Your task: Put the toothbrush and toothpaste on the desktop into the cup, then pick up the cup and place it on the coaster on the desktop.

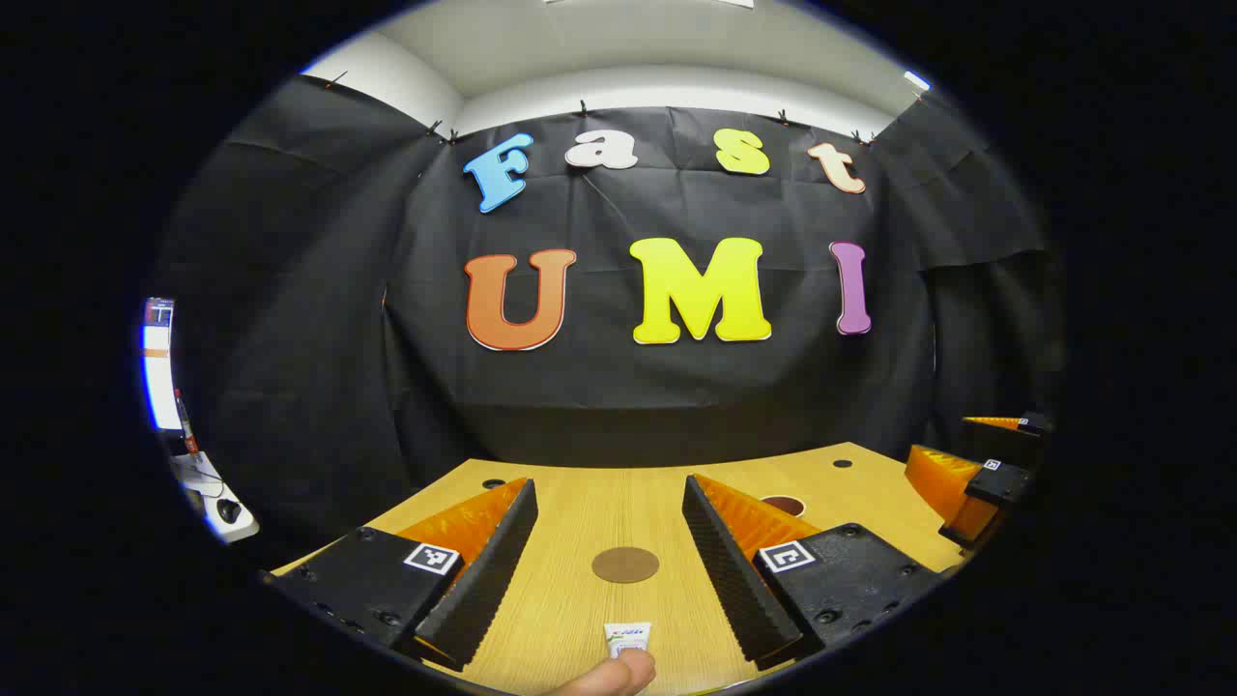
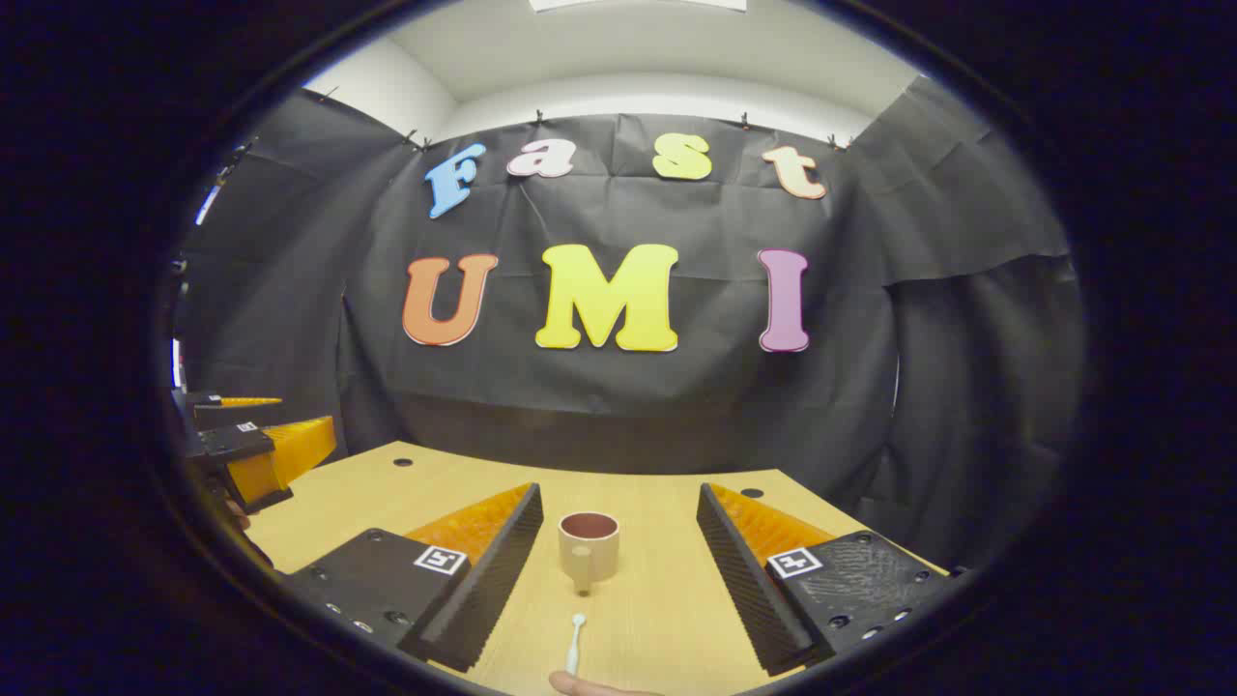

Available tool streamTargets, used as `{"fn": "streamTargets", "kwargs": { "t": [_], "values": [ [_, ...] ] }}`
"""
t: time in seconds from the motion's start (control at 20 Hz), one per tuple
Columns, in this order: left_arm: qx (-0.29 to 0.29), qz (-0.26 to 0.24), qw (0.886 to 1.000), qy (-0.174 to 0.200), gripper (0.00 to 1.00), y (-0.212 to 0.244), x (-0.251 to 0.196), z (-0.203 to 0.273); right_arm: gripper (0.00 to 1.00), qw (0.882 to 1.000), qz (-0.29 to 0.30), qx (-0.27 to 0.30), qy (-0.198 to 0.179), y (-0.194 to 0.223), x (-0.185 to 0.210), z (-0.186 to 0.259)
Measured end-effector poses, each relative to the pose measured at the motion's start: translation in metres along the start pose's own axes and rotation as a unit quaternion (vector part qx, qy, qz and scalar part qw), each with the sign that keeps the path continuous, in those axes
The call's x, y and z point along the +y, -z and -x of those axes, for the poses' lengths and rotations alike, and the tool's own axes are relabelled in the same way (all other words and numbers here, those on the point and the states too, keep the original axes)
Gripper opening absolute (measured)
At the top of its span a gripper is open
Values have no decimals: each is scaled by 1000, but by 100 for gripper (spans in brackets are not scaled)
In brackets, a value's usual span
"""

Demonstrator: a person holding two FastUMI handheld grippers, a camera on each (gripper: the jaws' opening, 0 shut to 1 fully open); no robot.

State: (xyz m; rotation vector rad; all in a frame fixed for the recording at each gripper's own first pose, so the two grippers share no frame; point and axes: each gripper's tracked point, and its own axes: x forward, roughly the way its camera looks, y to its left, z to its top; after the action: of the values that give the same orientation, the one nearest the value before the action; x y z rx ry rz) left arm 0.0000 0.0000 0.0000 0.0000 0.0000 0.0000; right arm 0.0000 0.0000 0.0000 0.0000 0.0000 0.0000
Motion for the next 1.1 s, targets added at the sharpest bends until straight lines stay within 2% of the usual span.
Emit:
{"fn": "streamTargets", "kwargs": {
  "t": [0.1, 0.25, 0.45, 0.8, 0.95, 1.1],
  "values": [
    [3, 4, 1000, 8, 96, 2, -2, 3, 96, 1000, -4, 3, 2, 4, 2, 6],
    [8, 4, 1000, 0, 96, 2, 1, 6, 96, 1000, -13, 7, 3, 2, 2, 13],
    [-13, 11, 1000, -5, 96, -12, 6, 12, 96, 1000, -7, 7, 4, -1, -4, 19],
    [-25, -4, 999, -20, 96, -17, 4, 7, 96, 1000, -10, -4, 1, -7, -11, 23],
    [-19, 0, 1000, -10, 96, -17, -4, 7, 96, 1000, -15, -3, 3, -8, -14, 21],
    [-28, 4, 999, -18, 96, -21, 2, 10, 96, 1000, -17, 0, -1, -5, -13, 20]
  ]
}}
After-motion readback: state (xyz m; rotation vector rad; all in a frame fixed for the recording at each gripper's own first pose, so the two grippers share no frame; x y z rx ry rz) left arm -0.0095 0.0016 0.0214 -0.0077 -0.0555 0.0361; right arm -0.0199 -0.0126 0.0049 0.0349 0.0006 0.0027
